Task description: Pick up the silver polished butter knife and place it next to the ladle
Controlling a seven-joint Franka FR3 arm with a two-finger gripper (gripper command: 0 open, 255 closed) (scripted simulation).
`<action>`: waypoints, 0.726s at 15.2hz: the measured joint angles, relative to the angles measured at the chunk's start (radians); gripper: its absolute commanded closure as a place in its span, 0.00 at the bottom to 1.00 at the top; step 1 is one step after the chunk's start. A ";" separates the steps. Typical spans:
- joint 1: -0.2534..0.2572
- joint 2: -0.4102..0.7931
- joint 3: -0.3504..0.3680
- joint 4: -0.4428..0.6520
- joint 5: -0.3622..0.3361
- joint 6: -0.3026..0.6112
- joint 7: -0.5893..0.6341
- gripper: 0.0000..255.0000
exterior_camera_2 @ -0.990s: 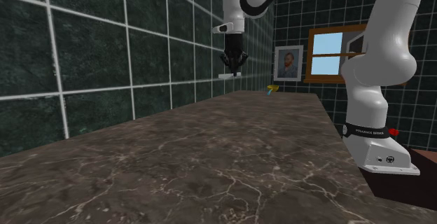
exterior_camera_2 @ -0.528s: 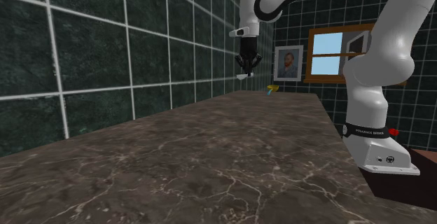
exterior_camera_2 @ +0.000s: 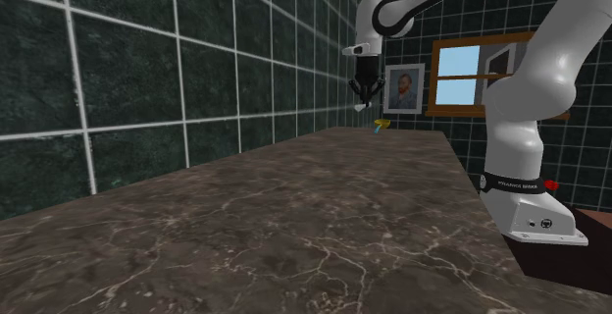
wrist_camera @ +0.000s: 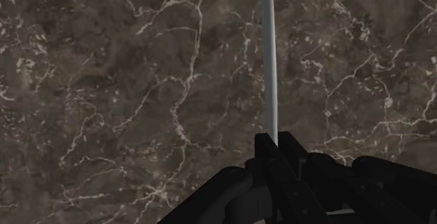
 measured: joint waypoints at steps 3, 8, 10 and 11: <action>-0.038 -0.035 -0.053 -0.015 -0.032 -0.003 -0.072 1.00; -0.093 -0.058 -0.146 -0.015 -0.077 0.004 -0.191 1.00; -0.112 -0.063 -0.183 -0.007 -0.092 0.004 -0.239 1.00; -0.124 -0.072 -0.200 -0.009 -0.102 0.004 -0.263 1.00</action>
